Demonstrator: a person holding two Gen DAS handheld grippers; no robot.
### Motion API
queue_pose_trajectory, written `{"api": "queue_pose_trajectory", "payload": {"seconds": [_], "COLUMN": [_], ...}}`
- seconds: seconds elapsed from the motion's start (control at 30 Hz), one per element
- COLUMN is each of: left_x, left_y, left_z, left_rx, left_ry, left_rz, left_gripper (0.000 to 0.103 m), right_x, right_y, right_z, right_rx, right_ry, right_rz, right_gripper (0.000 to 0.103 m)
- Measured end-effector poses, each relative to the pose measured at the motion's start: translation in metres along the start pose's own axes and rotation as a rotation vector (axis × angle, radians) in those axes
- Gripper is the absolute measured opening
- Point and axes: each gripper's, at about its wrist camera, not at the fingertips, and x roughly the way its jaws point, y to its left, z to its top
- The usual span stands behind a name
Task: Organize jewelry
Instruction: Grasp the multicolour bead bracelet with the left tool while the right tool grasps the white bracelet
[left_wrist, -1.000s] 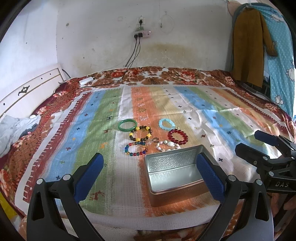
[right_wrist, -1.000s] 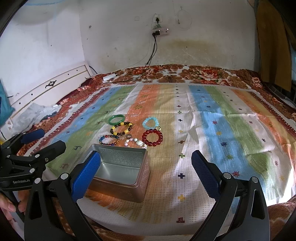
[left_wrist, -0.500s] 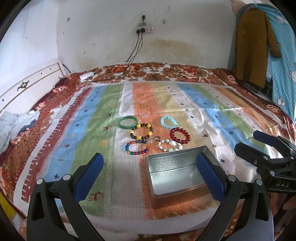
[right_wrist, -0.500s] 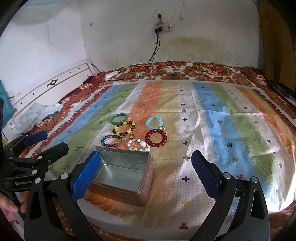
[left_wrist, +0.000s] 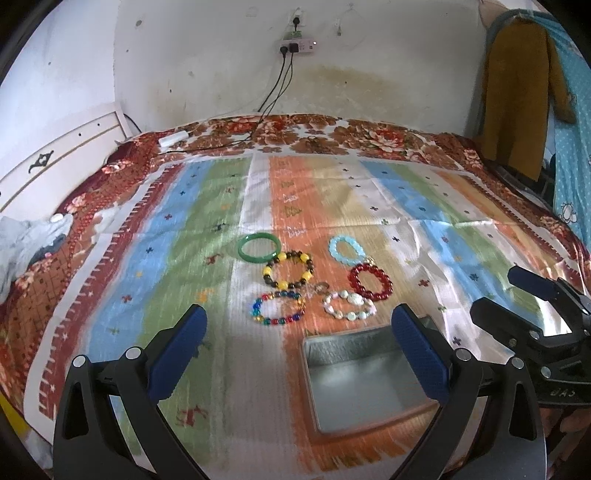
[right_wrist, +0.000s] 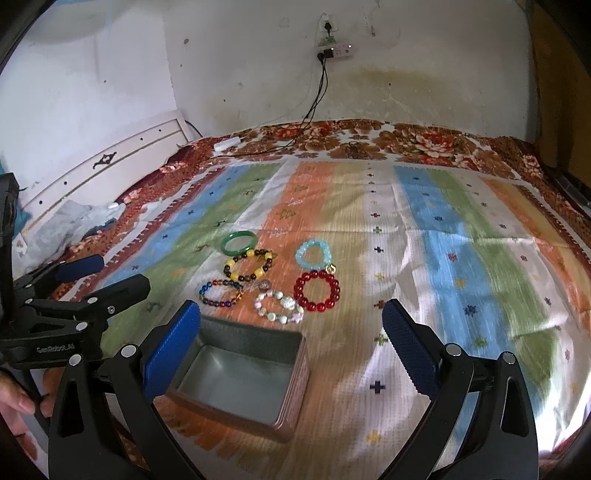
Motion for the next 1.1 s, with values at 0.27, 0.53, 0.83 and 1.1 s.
{"api": "queue_pose_trajectory", "payload": {"seconds": [0.27,0.53,0.83,1.1], "left_x": [0.019,0.039,0.067,0.096], "left_y": [0.005,0.007,0.018,0.024], "left_z": [0.019,0.028,0.035,0.044], "left_rx": [-0.009,0.01,0.019,0.065], "left_ry": [0.023,0.083,0.193,0.27], "left_rz": [-0.004,0.012,0.02,0.058], "left_gripper": [0.097,0.097,0.097,0.097], "right_x": [0.013,0.032,0.058,0.088], "right_y": [-0.015,-0.022,-0.033,-0.042], "right_z": [0.014,0.03,0.039,0.043], "right_rx": [0.052,0.059,0.068,0.075], "right_ry": [0.034,0.084,0.179,0.305], "right_rz": [0.021,0.046,0.067,0.082], "right_gripper": [0.1,0.1,0.1,0.1]}}
